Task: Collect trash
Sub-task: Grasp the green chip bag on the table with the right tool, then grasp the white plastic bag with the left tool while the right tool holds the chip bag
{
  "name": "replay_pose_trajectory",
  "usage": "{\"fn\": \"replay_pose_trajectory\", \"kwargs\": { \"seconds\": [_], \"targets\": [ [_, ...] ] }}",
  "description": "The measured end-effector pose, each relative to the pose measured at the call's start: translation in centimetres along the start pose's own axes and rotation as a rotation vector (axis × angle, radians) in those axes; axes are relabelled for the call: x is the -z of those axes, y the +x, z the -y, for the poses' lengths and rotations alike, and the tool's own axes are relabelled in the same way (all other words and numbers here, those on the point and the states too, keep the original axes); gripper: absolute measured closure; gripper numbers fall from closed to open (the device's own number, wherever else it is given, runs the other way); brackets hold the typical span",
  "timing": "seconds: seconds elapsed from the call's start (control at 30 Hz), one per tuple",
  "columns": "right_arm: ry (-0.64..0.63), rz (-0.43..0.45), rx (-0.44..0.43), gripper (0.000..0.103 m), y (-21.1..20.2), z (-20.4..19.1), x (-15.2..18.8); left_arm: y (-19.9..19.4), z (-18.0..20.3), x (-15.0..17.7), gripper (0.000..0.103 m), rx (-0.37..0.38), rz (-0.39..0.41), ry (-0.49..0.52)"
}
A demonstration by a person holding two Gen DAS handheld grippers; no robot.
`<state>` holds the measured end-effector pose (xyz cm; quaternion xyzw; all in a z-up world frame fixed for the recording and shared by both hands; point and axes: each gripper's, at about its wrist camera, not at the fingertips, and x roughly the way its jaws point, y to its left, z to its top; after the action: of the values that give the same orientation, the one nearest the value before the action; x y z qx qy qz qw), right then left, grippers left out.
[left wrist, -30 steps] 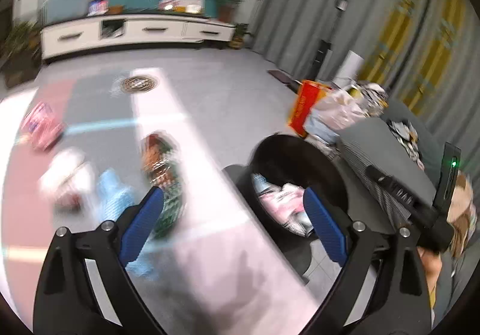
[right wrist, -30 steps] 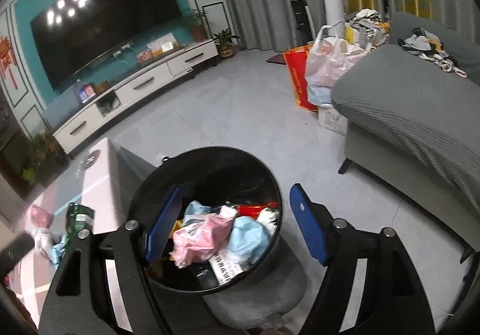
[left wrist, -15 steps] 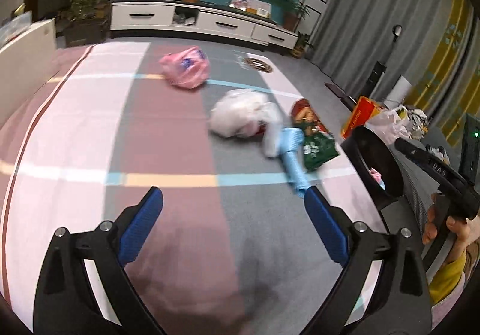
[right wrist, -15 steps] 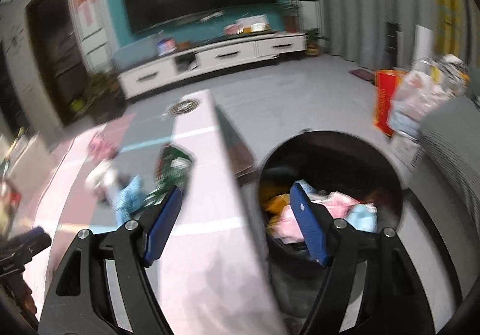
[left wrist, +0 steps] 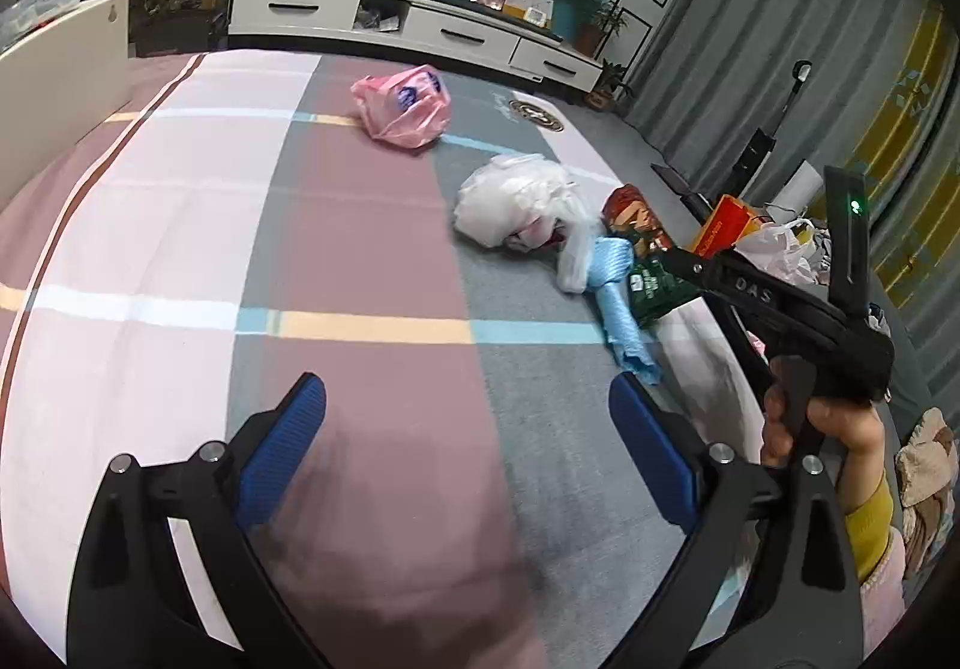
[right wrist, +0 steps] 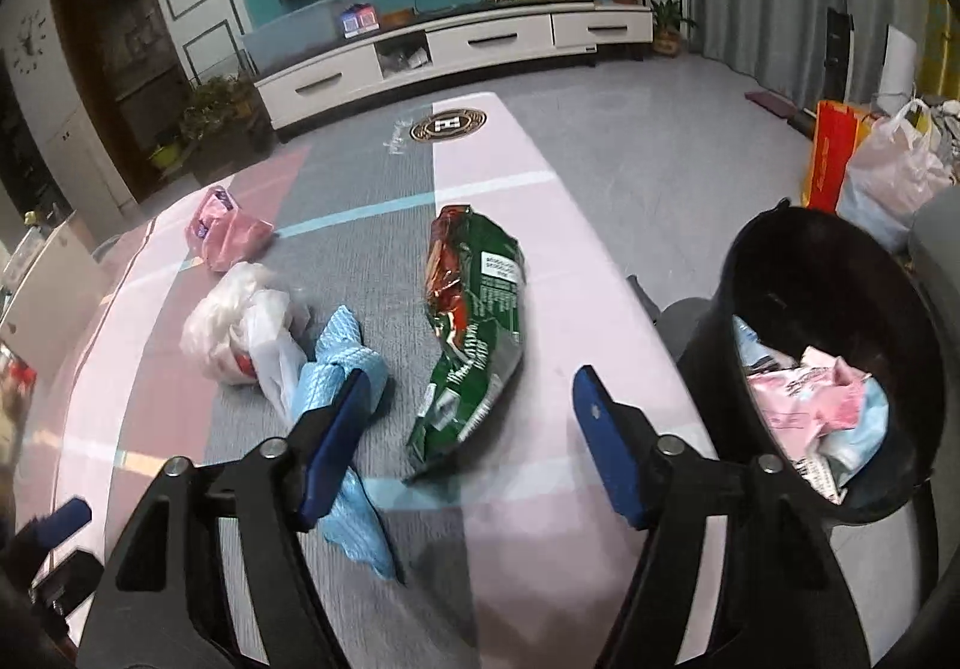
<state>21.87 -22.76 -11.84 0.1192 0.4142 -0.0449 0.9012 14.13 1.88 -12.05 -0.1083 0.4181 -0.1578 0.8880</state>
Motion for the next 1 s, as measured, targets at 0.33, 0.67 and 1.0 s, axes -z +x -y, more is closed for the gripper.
{"fn": "replay_pose_trajectory", "kwargs": {
  "seconds": [0.33,0.67,1.0],
  "targets": [
    [0.066,-0.052,-0.008,0.086,1.6,1.3,-0.1,-0.1,-0.6,-0.1,0.008,-0.003,0.003,-0.016],
    [0.099,0.055,-0.053,0.088,-3.0,3.5,-0.8,1.7,1.4,-3.5,0.008,0.062,0.020,-0.059],
    [0.106,0.061,-0.090,0.088,-4.3,5.0,-1.1,9.0,4.7,-10.3,0.008,-0.006,-0.001,-0.078]
  ]
}}
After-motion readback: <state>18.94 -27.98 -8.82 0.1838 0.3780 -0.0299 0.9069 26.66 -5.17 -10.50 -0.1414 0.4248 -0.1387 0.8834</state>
